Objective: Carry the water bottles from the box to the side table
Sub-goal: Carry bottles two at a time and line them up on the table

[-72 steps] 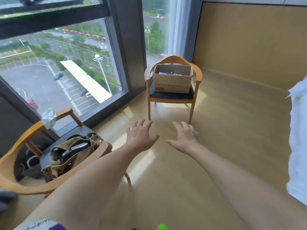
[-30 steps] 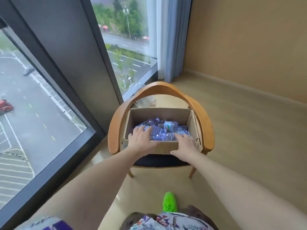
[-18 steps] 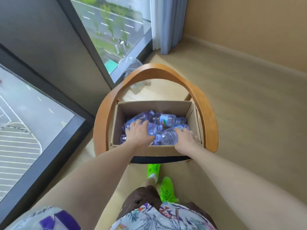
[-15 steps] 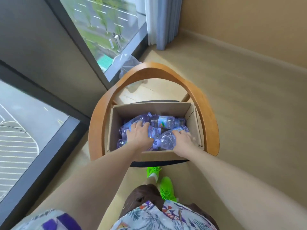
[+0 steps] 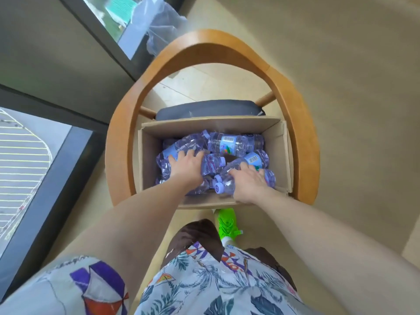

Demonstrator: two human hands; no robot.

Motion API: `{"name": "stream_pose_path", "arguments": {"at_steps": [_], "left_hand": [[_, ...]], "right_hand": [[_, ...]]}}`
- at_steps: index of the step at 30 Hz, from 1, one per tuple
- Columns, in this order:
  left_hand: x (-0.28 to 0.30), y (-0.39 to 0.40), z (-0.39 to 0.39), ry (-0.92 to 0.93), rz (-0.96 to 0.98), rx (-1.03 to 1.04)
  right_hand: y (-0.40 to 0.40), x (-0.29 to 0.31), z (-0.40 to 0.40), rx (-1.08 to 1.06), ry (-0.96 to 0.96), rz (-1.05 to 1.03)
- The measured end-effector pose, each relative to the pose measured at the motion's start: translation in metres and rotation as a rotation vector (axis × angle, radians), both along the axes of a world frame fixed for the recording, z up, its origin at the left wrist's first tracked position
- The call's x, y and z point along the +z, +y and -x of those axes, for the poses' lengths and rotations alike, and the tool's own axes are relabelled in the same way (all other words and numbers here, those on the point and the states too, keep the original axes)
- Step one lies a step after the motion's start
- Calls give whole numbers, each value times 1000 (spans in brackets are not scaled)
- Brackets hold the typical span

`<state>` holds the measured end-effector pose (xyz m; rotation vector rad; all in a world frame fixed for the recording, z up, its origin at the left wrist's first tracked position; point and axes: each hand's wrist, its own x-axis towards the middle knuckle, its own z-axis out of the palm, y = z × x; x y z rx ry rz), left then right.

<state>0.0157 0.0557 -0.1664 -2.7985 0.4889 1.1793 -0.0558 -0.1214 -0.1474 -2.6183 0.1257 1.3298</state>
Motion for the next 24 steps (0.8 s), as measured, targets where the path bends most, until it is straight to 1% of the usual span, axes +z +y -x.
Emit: {"name": "stream_pose_path", "arguments": {"at_steps": [4,9,12,15,18,22,24], "left_hand": [[-8,-3,-7,6,-28,-36],[-9,-13,-10,4,-93,-51],[-7,-11,-9,-4,-99,-73],[3,-9,1,-46,-87,-48],[19,-10,16,-81,-83,79],[45,-14,34,-117,-27,331],[61,-15,44,-157,27,379]], "right_hand": [[1,-3,-2,-7,2,-3],[-5,-6,-14,53,42,-65],[-15,1,-22,85,42,-129],[-23,8,-17,118,12,-159],[-29,15,-7,98,-30,-199],[-45,26,-1,45,-118,-279],[-54,36,-3,-39,-149,-325]]}}
